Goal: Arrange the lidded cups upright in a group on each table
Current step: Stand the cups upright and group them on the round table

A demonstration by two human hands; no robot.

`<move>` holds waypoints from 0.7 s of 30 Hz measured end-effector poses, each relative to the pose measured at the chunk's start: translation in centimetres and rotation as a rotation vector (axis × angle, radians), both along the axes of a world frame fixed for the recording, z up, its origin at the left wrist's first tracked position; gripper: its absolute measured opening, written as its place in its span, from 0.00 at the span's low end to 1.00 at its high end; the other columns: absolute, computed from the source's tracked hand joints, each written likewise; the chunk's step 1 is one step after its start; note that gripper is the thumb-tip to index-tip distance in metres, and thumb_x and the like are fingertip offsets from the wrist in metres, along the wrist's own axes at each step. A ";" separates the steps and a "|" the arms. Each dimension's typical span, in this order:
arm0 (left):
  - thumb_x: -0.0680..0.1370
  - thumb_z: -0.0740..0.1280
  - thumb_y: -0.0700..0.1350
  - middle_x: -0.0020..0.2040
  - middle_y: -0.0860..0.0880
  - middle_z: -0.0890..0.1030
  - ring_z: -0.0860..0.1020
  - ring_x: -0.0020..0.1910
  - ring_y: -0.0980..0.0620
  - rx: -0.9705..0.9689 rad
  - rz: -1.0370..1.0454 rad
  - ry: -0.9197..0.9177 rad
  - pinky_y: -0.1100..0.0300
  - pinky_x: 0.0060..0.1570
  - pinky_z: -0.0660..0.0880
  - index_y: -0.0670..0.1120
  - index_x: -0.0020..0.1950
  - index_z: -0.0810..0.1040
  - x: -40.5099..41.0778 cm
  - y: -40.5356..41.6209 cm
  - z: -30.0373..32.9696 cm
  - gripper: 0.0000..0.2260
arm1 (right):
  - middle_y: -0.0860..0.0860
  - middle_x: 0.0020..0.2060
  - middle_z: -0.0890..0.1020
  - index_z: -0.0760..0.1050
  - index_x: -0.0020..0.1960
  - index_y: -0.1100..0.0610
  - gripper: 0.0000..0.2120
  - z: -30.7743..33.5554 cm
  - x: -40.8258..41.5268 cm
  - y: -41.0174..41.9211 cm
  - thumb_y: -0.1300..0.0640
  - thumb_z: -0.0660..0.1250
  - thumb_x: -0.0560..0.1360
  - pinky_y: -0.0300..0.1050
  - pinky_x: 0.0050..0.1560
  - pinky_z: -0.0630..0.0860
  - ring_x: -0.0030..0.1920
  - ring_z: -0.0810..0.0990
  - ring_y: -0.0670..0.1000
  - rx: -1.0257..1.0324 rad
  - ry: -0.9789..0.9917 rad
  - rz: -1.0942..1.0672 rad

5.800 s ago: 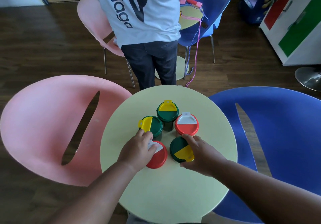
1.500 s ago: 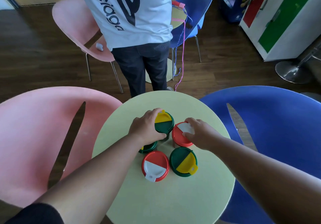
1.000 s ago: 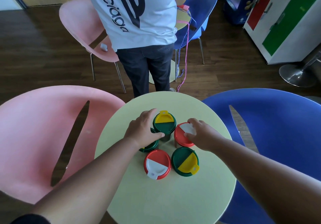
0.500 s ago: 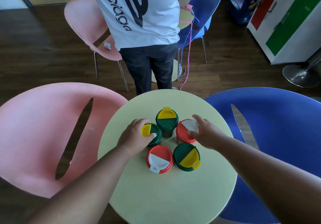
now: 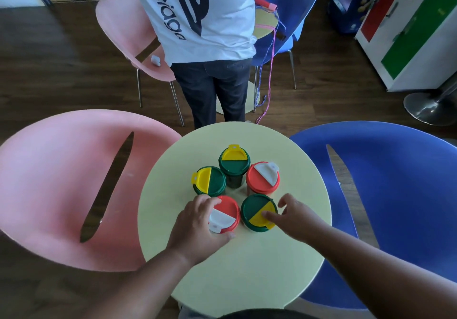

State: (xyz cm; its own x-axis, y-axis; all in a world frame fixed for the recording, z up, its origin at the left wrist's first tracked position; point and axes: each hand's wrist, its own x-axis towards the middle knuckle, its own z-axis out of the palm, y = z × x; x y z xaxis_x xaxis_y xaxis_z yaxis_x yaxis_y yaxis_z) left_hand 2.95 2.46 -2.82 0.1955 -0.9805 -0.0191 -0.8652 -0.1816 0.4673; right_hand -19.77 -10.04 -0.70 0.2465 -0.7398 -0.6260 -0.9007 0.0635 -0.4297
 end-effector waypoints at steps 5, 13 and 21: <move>0.62 0.70 0.65 0.60 0.53 0.73 0.75 0.57 0.49 -0.005 0.052 -0.011 0.51 0.52 0.77 0.52 0.66 0.72 -0.7 0.1 -0.6 0.35 | 0.52 0.42 0.83 0.73 0.61 0.54 0.26 -0.2 0.3 -0.3 0.35 0.67 0.75 0.42 0.38 0.76 0.42 0.84 0.50 0.112 -0.046 0.011; 0.62 0.71 0.64 0.58 0.56 0.74 0.76 0.56 0.53 -0.003 0.069 -0.081 0.54 0.49 0.76 0.54 0.64 0.70 -0.8 0.1 -0.1 0.33 | 0.53 0.40 0.86 0.75 0.56 0.55 0.19 -0.2 0.5 -0.9 0.40 0.65 0.78 0.44 0.45 0.78 0.43 0.85 0.50 0.088 -0.073 0.041; 0.62 0.71 0.64 0.60 0.57 0.73 0.75 0.58 0.52 0.030 0.072 -0.084 0.53 0.50 0.73 0.54 0.66 0.70 -1.0 0.2 0.0 0.34 | 0.54 0.42 0.86 0.75 0.54 0.56 0.18 -0.2 0.6 -0.3 0.41 0.65 0.78 0.47 0.46 0.80 0.45 0.86 0.52 0.066 -0.076 0.008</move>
